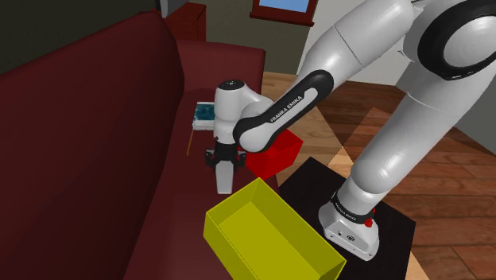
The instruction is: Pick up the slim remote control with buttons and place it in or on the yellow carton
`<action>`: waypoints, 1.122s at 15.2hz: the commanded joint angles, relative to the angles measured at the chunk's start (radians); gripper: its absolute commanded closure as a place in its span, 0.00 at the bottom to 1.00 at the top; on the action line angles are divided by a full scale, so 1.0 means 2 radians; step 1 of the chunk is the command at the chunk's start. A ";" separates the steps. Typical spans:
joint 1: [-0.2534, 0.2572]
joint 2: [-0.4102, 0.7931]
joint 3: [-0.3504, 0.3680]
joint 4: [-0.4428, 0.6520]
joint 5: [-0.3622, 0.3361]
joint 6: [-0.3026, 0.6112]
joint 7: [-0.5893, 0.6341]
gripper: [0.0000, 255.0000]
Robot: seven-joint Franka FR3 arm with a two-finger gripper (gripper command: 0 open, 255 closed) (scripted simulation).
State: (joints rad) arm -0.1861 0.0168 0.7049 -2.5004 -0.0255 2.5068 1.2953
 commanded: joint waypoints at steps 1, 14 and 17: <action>0.000 -0.017 0.002 0.003 0.019 -0.015 -0.013 1.00; 0.011 -0.101 -0.012 0.033 0.087 -0.114 -0.064 1.00; 0.014 -0.116 -0.018 0.042 0.095 -0.137 -0.071 1.00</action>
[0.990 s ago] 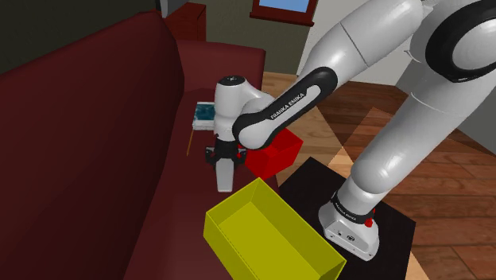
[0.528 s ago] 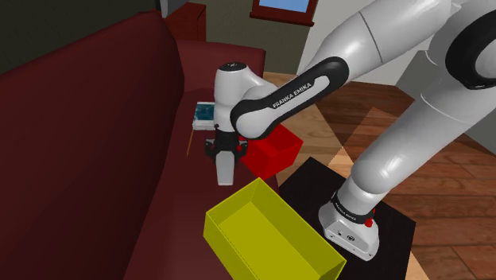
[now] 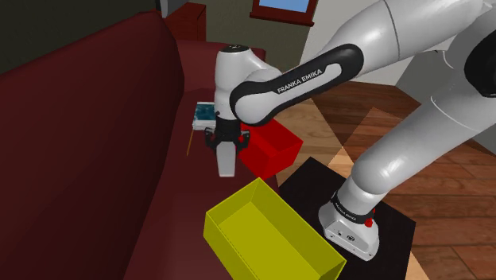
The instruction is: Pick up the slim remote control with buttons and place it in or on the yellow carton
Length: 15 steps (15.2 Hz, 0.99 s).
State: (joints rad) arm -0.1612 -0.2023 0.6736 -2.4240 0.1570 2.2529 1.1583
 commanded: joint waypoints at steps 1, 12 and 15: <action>0.002 -0.011 -0.004 0.007 0.006 -0.017 -0.004 1.00; 0.014 -0.063 -0.018 0.030 0.030 -0.086 -0.016 1.00; 0.042 -0.111 -0.014 -0.004 0.062 -0.096 -0.008 1.00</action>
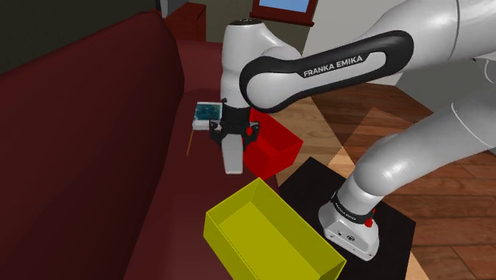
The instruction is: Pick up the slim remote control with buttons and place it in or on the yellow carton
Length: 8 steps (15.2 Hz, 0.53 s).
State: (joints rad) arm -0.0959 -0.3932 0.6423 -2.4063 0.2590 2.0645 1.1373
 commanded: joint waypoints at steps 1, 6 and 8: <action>0.019 -0.032 0.003 -0.023 0.021 -0.005 0.006 1.00; 0.072 -0.106 0.012 -0.067 0.068 -0.030 0.033 1.00; 0.095 -0.133 0.018 -0.080 0.085 -0.042 0.048 1.00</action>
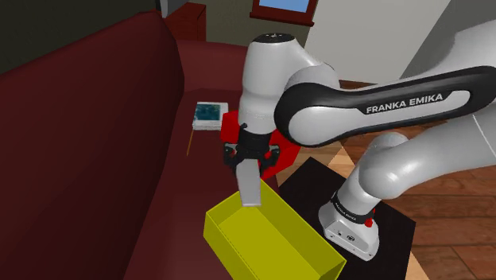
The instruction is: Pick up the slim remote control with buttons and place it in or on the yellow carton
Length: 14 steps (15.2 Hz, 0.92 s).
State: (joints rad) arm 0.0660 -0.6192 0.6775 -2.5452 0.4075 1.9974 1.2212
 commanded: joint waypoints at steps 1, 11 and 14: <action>0.025 -0.032 0.004 -0.016 0.019 -0.015 0.015 1.00; 0.127 -0.126 0.052 -0.044 0.095 -0.065 0.112 1.00; 0.127 -0.119 0.066 -0.058 0.105 -0.044 0.110 1.00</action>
State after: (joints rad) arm 0.3173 -0.8579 0.8006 -2.6477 0.6093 1.8955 1.4418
